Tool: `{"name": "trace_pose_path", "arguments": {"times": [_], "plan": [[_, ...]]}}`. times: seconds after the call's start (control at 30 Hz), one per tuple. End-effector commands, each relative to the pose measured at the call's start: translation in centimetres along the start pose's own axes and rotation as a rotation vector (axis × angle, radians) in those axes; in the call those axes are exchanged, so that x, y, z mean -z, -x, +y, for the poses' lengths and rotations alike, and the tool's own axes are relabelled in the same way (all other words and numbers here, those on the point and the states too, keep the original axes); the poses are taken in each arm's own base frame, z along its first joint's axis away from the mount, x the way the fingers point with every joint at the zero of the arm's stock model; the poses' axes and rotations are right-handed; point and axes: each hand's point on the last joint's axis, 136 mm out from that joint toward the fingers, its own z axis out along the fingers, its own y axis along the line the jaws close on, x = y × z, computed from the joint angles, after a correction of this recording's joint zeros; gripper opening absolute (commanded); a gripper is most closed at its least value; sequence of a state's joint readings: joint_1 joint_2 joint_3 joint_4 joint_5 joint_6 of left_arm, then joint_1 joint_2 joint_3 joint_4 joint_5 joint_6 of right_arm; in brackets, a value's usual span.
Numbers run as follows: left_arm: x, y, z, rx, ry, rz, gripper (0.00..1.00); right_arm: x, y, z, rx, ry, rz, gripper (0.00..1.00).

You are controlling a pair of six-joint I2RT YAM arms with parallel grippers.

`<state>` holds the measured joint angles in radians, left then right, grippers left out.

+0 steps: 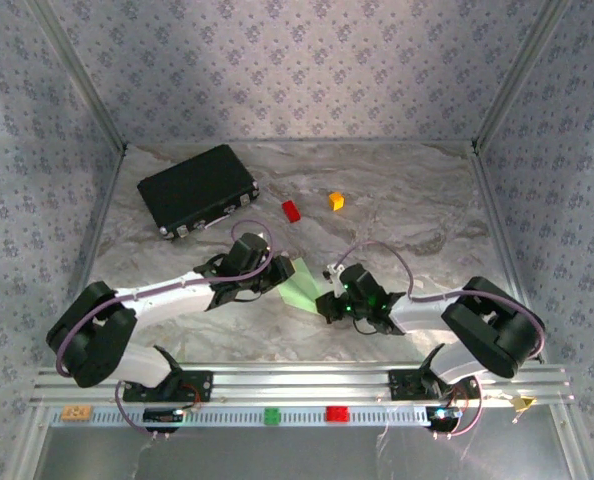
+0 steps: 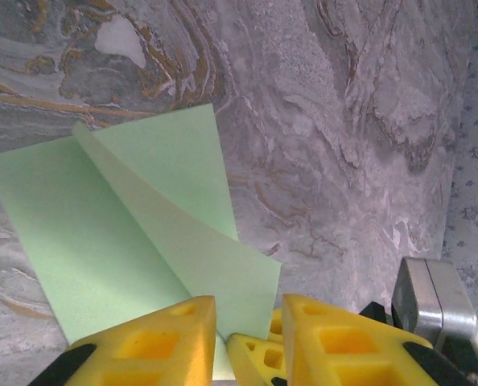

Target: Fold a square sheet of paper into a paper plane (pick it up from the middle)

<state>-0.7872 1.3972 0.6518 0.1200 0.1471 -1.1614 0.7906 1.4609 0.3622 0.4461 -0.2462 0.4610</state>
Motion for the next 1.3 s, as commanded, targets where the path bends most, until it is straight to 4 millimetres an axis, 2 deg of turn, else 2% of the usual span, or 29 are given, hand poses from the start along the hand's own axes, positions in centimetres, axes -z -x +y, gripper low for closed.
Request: {"name": "trace_pose_path", "arguments": {"times": [0.0, 0.27, 0.6, 0.9, 1.27], "plan": [[-0.8, -0.4, -0.2, -0.007, -0.019, 0.032, 0.23, -0.4, -0.5, 1.1, -0.097, 0.085, 0.071, 0.09], [-2.5, -1.1, -0.1, 0.005, -0.036, 0.082, 0.16, -0.9, -0.4, 1.1, -0.230, 0.141, 0.129, 0.09], [-3.5, -0.9, -0.3, -0.001, -0.044, 0.082, 0.16, -0.9, -0.1, 1.5, -0.244, 0.151, 0.164, 0.09], [-4.6, -1.2, 1.4, 0.023, 0.001, 0.083, 0.11, -1.0, -0.2, 1.6, -0.248, 0.159, 0.175, 0.13], [-4.7, -1.1, 2.8, 0.027, 0.048, 0.065, 0.10, -1.0, -0.3, 1.7, -0.283, 0.179, 0.184, 0.09]]}}
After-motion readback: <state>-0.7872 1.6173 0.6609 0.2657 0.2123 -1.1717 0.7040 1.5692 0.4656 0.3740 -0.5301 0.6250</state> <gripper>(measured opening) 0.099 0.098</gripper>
